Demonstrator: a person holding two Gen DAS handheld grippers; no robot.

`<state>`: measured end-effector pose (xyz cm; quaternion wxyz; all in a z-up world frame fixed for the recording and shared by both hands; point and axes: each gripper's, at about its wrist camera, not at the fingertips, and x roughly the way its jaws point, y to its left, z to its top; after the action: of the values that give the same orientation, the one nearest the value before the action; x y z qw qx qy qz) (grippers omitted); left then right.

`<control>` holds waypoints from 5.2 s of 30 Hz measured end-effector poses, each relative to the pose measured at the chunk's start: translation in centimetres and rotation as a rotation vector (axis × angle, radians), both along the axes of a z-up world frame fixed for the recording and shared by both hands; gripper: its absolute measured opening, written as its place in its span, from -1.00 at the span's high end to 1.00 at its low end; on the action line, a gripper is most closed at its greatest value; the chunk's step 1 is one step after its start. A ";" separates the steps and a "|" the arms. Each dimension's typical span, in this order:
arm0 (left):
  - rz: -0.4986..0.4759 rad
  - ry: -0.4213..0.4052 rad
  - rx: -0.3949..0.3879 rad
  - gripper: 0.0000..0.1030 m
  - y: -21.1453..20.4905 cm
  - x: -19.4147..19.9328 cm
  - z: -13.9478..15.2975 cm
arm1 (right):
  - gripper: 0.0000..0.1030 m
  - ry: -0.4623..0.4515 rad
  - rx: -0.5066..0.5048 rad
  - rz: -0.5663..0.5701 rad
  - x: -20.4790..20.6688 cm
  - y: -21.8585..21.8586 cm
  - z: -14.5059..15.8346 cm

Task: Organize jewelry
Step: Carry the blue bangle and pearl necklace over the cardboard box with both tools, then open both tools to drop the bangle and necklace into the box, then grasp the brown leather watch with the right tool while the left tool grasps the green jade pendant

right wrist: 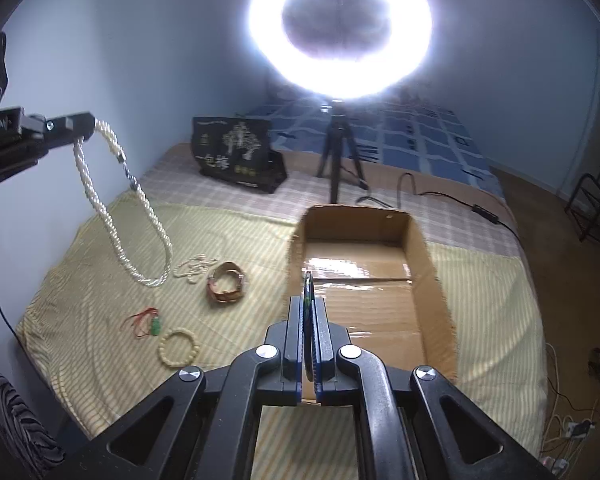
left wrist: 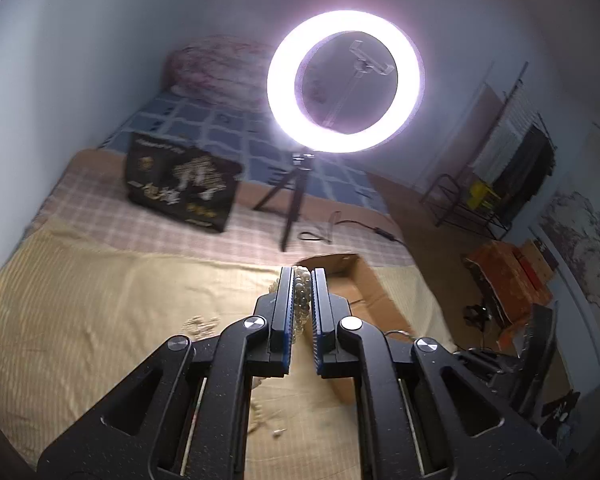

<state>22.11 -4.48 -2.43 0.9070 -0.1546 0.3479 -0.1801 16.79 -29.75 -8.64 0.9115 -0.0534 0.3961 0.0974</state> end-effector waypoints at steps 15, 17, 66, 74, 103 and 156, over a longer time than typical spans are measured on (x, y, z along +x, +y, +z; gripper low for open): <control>-0.130 0.015 -0.014 0.89 -10.5 3.0 -0.1 | 0.98 0.006 0.026 -0.113 0.7 -5.7 -0.3; -0.138 0.019 -0.016 0.89 -11.5 3.5 -0.3 | 0.98 0.009 0.032 -0.129 0.9 -6.4 -0.4; 0.025 0.093 0.343 -0.46 -4.1 5.8 -6.6 | -0.97 -0.043 -0.074 -0.134 1.8 -3.8 -2.1; 0.083 0.114 0.398 -0.46 0.9 5.0 -7.5 | -0.94 -0.070 -0.034 -0.079 2.6 -0.7 -2.0; -0.023 0.483 0.198 -0.11 7.0 0.9 -19.0 | 0.13 0.269 0.203 0.026 8.8 6.2 -8.9; -0.047 0.519 0.338 0.87 0.5 2.8 -25.1 | 0.63 0.386 0.071 -0.034 15.1 10.6 -16.4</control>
<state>24.95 -3.94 -27.56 0.7963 -0.0342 0.5964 -0.0953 31.91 -19.12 -25.04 0.8215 0.0050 0.5606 0.1042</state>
